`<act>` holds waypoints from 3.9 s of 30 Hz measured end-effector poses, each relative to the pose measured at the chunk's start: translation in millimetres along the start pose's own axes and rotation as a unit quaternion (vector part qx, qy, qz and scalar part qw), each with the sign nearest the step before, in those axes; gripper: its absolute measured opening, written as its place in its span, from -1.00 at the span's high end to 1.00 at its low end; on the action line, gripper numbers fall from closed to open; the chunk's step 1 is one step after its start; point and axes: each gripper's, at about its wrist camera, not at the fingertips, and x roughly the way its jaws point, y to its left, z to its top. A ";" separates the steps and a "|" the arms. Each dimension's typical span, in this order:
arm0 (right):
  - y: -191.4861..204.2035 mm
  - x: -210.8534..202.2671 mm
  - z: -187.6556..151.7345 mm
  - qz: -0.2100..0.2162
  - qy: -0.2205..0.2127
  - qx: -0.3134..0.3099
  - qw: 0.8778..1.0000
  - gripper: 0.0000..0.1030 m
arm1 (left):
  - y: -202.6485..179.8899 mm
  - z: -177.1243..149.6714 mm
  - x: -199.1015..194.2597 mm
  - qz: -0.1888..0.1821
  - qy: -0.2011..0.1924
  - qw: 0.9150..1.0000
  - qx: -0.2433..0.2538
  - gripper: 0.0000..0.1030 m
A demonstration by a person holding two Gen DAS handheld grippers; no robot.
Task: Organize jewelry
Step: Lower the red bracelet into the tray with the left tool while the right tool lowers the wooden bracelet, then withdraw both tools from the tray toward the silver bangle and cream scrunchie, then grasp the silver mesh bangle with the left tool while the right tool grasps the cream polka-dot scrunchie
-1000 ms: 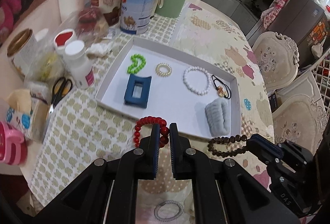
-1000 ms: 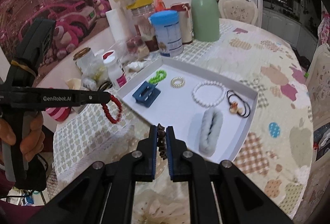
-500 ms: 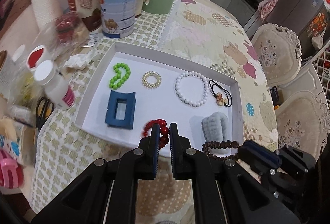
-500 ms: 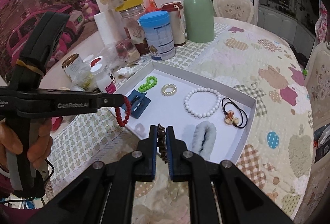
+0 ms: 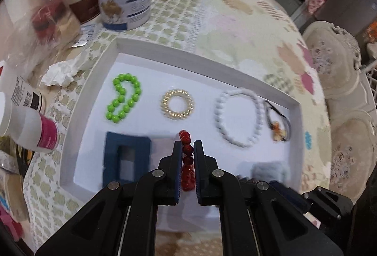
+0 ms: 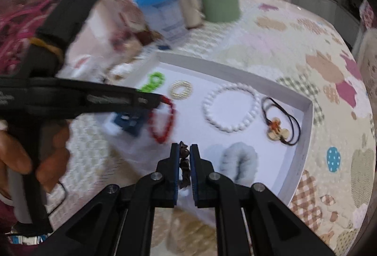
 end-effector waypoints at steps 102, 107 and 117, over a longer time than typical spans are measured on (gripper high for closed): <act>27.2 -82.1 -205.3 -0.042 0.044 0.000 0.998 -0.23 | 8.6 -274.1 -50.1 0.065 0.031 0.997 -0.004 0.34; 24.3 -68.4 -205.1 -0.045 0.046 0.011 0.998 -0.23 | 2.5 -272.5 -47.0 0.081 0.023 0.996 0.004 0.34; 16.3 -66.8 -207.4 -0.041 0.032 0.005 0.999 0.63 | -9.2 -272.0 -41.8 0.077 0.004 0.997 0.024 0.78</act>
